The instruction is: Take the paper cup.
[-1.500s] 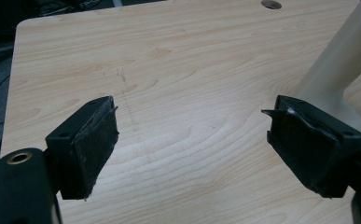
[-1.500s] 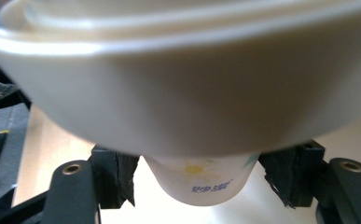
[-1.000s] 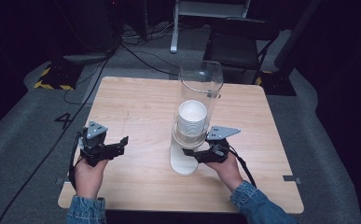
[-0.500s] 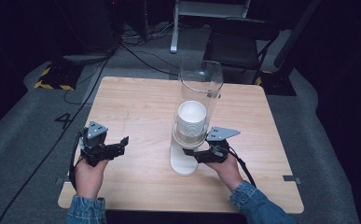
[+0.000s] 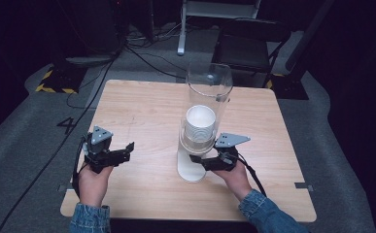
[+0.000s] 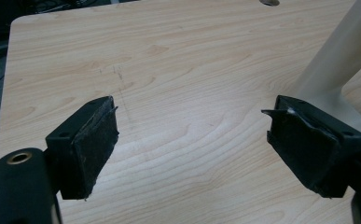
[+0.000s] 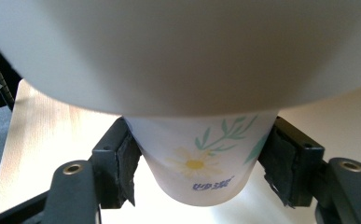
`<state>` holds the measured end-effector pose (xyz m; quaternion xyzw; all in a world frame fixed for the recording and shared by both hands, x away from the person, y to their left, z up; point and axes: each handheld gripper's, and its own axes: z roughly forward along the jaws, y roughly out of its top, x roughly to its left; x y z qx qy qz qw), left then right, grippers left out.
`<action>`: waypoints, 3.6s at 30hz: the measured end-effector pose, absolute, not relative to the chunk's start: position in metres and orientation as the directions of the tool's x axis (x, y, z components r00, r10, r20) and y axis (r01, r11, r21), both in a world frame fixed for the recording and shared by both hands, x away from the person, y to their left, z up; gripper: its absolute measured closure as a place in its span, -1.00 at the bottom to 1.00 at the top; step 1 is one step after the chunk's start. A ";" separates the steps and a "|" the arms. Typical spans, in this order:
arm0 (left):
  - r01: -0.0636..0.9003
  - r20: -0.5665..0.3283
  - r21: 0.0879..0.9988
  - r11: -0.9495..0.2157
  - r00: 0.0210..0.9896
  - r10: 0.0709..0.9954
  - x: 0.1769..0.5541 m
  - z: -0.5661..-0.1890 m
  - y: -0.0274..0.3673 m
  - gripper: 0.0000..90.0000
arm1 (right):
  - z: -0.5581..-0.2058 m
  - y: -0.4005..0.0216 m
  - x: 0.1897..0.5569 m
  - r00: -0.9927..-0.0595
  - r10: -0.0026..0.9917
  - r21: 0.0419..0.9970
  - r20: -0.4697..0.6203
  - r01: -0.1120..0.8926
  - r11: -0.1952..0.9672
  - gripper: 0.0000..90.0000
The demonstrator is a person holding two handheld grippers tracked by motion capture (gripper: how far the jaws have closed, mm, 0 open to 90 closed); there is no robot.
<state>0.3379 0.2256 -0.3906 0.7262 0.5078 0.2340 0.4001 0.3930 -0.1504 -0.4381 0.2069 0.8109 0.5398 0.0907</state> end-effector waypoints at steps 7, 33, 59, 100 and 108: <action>0.547 -0.063 0.820 -0.169 0.380 0.923 0.338 -0.389 0.226 -0.65 | -0.455 -0.149 0.395 -0.884 0.448 0.862 0.133 0.326 0.388 -0.21; 0.554 -0.079 0.815 -0.168 0.394 0.916 0.350 -0.392 0.221 -0.65 | -0.464 -0.154 0.389 -0.881 0.467 0.832 0.075 0.314 0.458 -0.24; 0.540 -0.078 0.816 -0.205 0.455 0.887 0.374 -0.391 0.198 -0.65 | -0.474 -0.174 0.380 -0.855 0.516 0.790 0.054 0.353 0.502 -0.23; 0.544 -0.074 0.811 -0.216 0.461 0.884 0.379 -0.393 0.192 -0.65 | -0.430 -0.270 0.398 -0.621 0.781 0.897 0.069 0.380 0.223 -0.24; 0.549 -0.072 0.808 -0.213 0.451 0.889 0.375 -0.394 0.197 -0.65 | -0.434 -0.281 0.408 -0.583 0.808 0.914 0.080 0.367 0.174 -0.24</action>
